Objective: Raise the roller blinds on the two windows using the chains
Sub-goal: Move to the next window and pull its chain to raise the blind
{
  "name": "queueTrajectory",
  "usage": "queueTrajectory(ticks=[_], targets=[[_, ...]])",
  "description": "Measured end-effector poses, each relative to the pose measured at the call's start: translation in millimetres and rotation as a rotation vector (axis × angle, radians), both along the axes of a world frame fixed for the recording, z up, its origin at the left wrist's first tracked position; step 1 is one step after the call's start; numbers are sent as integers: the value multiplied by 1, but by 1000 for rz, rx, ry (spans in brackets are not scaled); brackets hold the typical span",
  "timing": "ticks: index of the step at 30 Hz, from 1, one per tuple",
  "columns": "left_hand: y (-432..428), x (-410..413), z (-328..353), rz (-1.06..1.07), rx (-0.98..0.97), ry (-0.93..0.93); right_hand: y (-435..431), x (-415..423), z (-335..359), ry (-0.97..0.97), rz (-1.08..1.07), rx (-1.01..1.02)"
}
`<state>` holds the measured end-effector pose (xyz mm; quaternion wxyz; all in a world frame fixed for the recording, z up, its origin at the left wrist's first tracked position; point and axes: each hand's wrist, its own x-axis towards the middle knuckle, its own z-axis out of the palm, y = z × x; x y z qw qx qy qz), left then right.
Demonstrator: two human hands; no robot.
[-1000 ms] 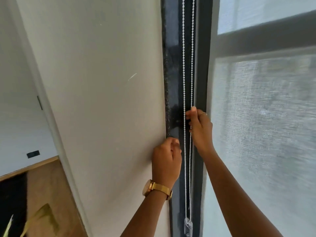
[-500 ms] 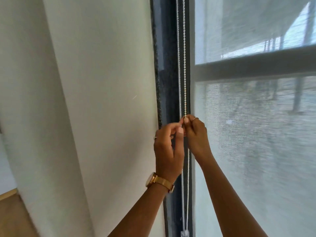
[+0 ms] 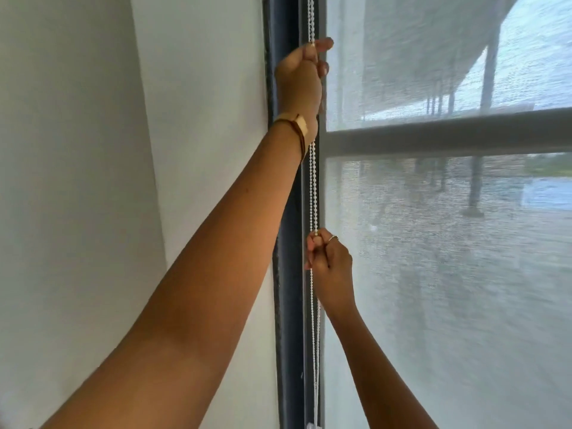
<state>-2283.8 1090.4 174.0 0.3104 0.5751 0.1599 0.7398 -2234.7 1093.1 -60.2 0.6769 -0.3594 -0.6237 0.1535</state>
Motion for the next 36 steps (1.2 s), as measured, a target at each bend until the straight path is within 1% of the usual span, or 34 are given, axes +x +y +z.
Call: queueTrajectory(ticks=[2,4,7,9,13,15,18,21,23,24,27,28,31,33,36], targets=[[-6,1,0,28,24,28,-7,3,-1,16,68,-1],[-9,5,-1,135,57,81,-12,7,-3,54,169,-46],[-10,8,-15,246,131,156,-17,18,7,95,233,-98],[-12,5,-36,256,121,184,-24,24,30,136,233,-83],[-16,-2,-95,207,49,230,-41,30,93,190,213,28],[-16,-6,-126,208,22,234,-49,27,124,172,222,66],[-17,-8,-172,240,-36,282,-56,15,165,85,220,34],[-24,-6,-214,154,-132,314,-53,6,195,121,270,-72],[-29,-6,-236,91,-207,344,-49,3,204,203,261,-73],[-30,-8,-245,72,-236,372,-46,2,203,202,216,-49],[-30,-16,-258,36,-311,515,-34,3,187,53,22,55],[-28,-20,-259,0,-341,564,-31,6,181,33,-13,72],[-24,-29,-250,-116,-401,672,-36,19,172,38,-27,77],[-23,-33,-226,-139,-412,577,-43,22,166,54,-10,89],[-26,-38,-160,-155,-372,331,-50,15,139,43,21,92]])
